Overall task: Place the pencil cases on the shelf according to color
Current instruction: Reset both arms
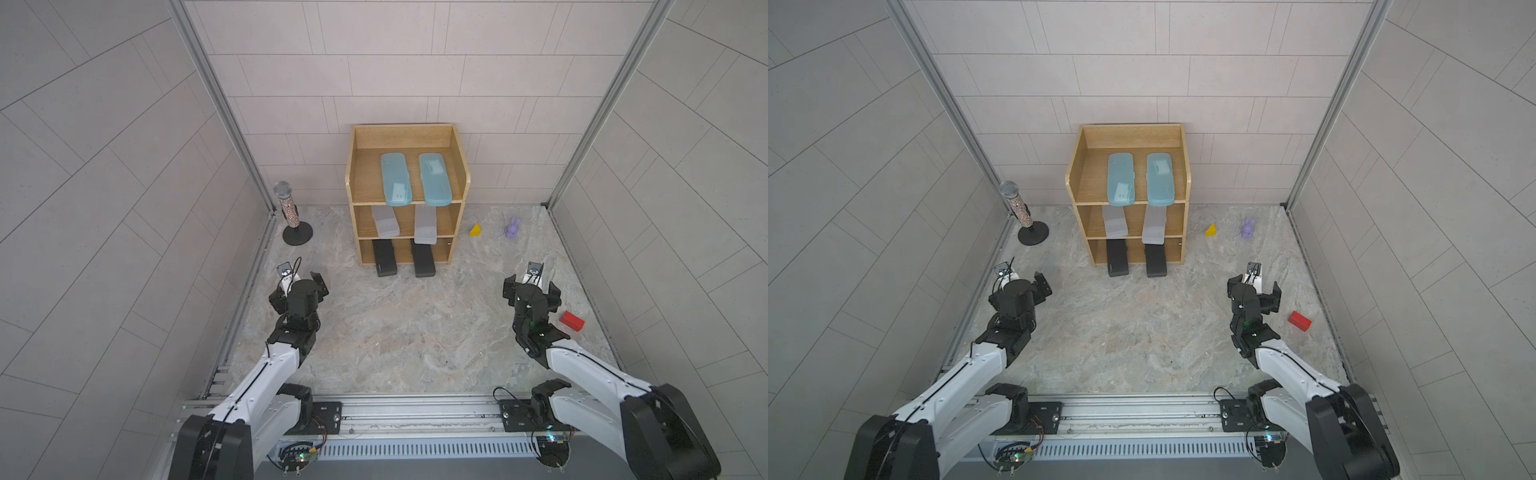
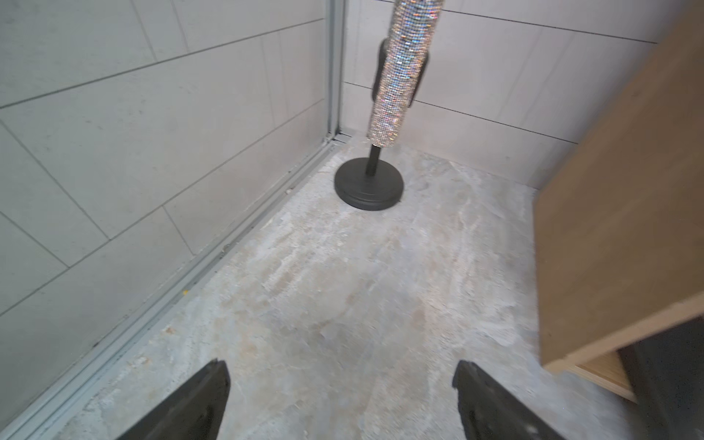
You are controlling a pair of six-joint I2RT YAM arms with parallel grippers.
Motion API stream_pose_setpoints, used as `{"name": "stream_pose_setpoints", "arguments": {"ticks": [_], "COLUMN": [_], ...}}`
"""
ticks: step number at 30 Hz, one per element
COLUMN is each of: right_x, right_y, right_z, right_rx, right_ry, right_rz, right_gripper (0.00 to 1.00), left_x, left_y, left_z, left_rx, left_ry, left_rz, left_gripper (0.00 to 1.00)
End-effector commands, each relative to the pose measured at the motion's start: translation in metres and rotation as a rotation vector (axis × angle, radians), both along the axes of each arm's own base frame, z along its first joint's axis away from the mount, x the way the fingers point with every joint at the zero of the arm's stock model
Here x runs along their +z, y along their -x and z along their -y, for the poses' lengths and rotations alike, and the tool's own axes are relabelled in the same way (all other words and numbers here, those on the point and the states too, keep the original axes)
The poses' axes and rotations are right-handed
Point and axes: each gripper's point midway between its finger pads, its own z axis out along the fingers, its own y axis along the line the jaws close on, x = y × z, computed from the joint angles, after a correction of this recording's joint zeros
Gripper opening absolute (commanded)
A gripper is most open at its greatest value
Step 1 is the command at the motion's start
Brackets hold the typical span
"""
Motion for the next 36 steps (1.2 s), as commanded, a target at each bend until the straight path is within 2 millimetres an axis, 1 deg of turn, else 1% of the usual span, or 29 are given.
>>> {"name": "stream_pose_setpoints", "arguments": {"ticks": [1,2,5,6,8,11,13,16,19,22,24,26,28,30,33,35,36], "right_x": [0.016,0.013,0.004,0.003,0.002,0.0,-0.001,-0.002,-0.002,-0.003,-0.003,-0.005,-0.008,-0.011,-0.012,-0.013,-0.014], "right_y": [-0.014,-0.016,-0.019,-0.019,-0.016,-0.014,-0.014,-0.012,-0.01,-0.012,-0.016,-0.019,-0.02,-0.023,-0.026,-0.026,-0.027], "right_z": [0.001,0.0,0.004,0.006,0.014,0.02,0.025,0.034,0.034,0.031,0.027,0.022,0.021,0.018,0.015,0.014,0.014], "right_rx": [-0.004,-0.001,-0.016,-0.029,-0.075,-0.07,-0.08,-0.118,-0.117,-0.097,-0.066,-0.028,-0.021,-0.002,0.025,0.033,0.032], "right_ry": [0.004,0.009,0.009,0.014,0.012,-0.031,-0.057,-0.072,-0.08,-0.078,-0.073,-0.069,-0.065,-0.058,-0.036,-0.05,-0.052], "right_rz": [0.114,0.116,0.132,0.136,0.155,0.178,0.19,0.195,0.204,0.198,0.19,0.184,0.191,0.207,0.243,0.228,0.215], "right_gripper": [1.0,1.0,1.0,1.0,1.0,1.0,1.0,1.0,1.0,1.0,1.0,1.0,1.0,1.0,1.0,1.0,1.0], "left_x": [0.008,0.002,-0.006,-0.017,-0.027,-0.028,-0.028,-0.028,-0.028,-0.028,-0.031,-0.041,-0.052,-0.055,-0.057,-0.06,-0.063], "left_y": [-0.007,-0.008,-0.018,-0.016,-0.019,-0.027,-0.029,-0.031,-0.032,-0.034,-0.034,-0.035,-0.042,-0.05,-0.057,-0.059,-0.059], "left_z": [-0.009,-0.012,-0.009,-0.01,-0.006,0.0,-0.004,-0.004,-0.007,-0.008,-0.007,-0.009,-0.003,0.005,0.015,0.03,0.033], "left_rx": [0.013,0.017,-0.011,-0.016,-0.037,-0.079,-0.055,-0.056,-0.039,-0.04,-0.057,-0.055,-0.1,-0.149,-0.216,-0.319,-0.341], "left_ry": [-0.07,-0.077,-0.085,-0.094,-0.088,-0.092,-0.096,-0.097,-0.104,-0.115,-0.132,-0.112,-0.113,-0.123,-0.125,-0.131,-0.133], "left_rz": [0.04,0.029,0.043,0.027,0.031,0.035,0.017,0.022,0.022,0.024,0.03,0.058,0.057,0.064,0.021,-0.022,-0.033], "left_gripper": [1.0,1.0,1.0,1.0,1.0,1.0,1.0,1.0,1.0,1.0,1.0,1.0,1.0,1.0,1.0,1.0,1.0]}}
